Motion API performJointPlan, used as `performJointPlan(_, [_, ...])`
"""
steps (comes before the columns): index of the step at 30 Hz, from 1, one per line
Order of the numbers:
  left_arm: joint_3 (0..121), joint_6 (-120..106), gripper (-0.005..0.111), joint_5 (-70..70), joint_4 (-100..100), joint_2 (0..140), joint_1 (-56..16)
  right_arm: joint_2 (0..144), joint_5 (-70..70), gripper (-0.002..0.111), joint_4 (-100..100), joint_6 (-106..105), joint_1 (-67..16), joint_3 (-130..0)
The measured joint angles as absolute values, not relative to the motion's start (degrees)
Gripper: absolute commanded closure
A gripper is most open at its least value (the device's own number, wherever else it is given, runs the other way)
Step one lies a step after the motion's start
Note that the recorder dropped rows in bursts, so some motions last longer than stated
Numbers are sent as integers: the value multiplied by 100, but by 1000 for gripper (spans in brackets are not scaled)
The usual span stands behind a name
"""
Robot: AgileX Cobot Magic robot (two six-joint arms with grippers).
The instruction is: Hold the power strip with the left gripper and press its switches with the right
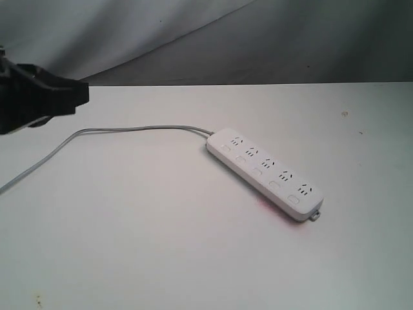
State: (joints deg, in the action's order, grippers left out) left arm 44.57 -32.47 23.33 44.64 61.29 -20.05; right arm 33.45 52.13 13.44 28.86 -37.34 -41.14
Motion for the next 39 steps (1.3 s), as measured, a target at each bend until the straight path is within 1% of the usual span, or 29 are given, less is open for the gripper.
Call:
performJointPlan(12, [3072, -2845, 107, 2135, 4456, 4063, -2005, 1333, 6165, 108, 897, 2896, -3734, -3907])
performJointPlan(21, [2329, -2679, 107, 2006, 4456, 3045, -2005, 162, 6790, 108, 863, 2928, -3734, -3907])
performJointPlan(29, [1801, -2605, 107, 1793, 4451, 2670, -2005, 18, 6926, 108, 736, 2970, -3734, -3612])
performJointPlan(33, [1563, -2605, 107, 1513, 4451, 2579, -2005, 18, 6054, 108, 564, 2970, -3734, -3325])
performJointPlan(39, [1331, -2605, 107, 1007, 4451, 2566, -2005, 18, 3801, 108, 586, 2970, -3734, -2489])
